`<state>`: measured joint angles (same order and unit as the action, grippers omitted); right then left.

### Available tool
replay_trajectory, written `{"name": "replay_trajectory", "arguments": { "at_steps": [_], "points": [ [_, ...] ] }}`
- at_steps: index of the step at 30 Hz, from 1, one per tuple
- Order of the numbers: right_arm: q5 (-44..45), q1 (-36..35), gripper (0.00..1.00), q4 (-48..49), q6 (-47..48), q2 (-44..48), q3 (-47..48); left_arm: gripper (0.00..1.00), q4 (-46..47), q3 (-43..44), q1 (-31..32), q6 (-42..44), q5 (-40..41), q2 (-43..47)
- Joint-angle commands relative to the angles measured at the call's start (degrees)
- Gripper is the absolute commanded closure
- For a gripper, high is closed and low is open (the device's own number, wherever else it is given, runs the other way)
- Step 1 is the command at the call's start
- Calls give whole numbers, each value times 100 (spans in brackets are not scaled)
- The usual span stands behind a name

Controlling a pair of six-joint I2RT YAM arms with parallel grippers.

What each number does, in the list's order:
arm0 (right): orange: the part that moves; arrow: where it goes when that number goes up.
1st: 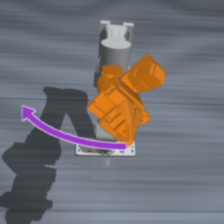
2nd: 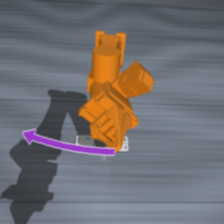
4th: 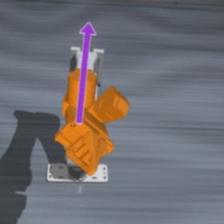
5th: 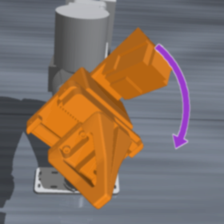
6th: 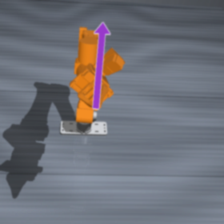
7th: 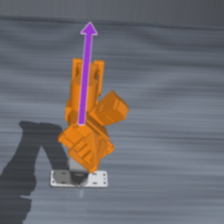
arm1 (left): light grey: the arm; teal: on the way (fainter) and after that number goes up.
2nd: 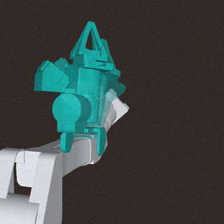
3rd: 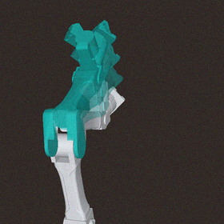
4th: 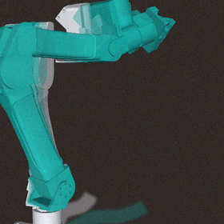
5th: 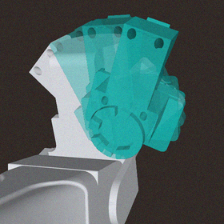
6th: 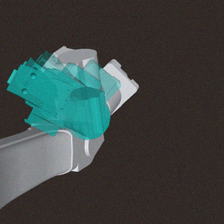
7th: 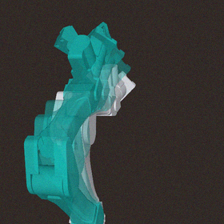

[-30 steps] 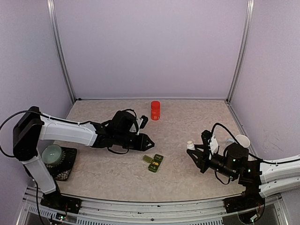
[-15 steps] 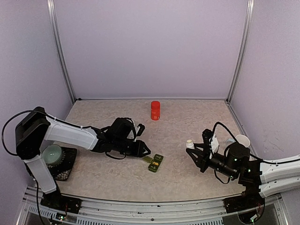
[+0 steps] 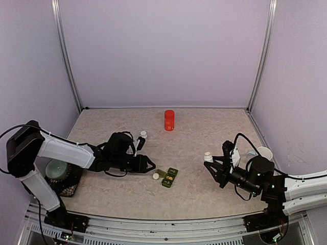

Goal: Sort the pills into containers

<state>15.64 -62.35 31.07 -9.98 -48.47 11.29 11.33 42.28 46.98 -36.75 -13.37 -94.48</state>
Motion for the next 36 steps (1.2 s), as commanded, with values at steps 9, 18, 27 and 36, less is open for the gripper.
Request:
{"name": "replay_trajectory", "arguments": {
  "at_steps": [9, 18, 27, 36],
  "points": [
    [-128, -37, 70, -28, 40, -42, 16, 44, 639, -167, -22, -86, -356, 107],
    [-97, -32, 70, -117, 120, -43, 71, 44, -319, 203, 250, 637, -44, -59],
    [-235, -38, 70, -233, 170, -184, 241, 44, -2157, 1239, 338, 1016, 1143, -718],
    [-185, -32, 70, -394, 223, -20, 273, 44, -2718, 1693, 344, 1293, 1583, -686]
  ]
}}
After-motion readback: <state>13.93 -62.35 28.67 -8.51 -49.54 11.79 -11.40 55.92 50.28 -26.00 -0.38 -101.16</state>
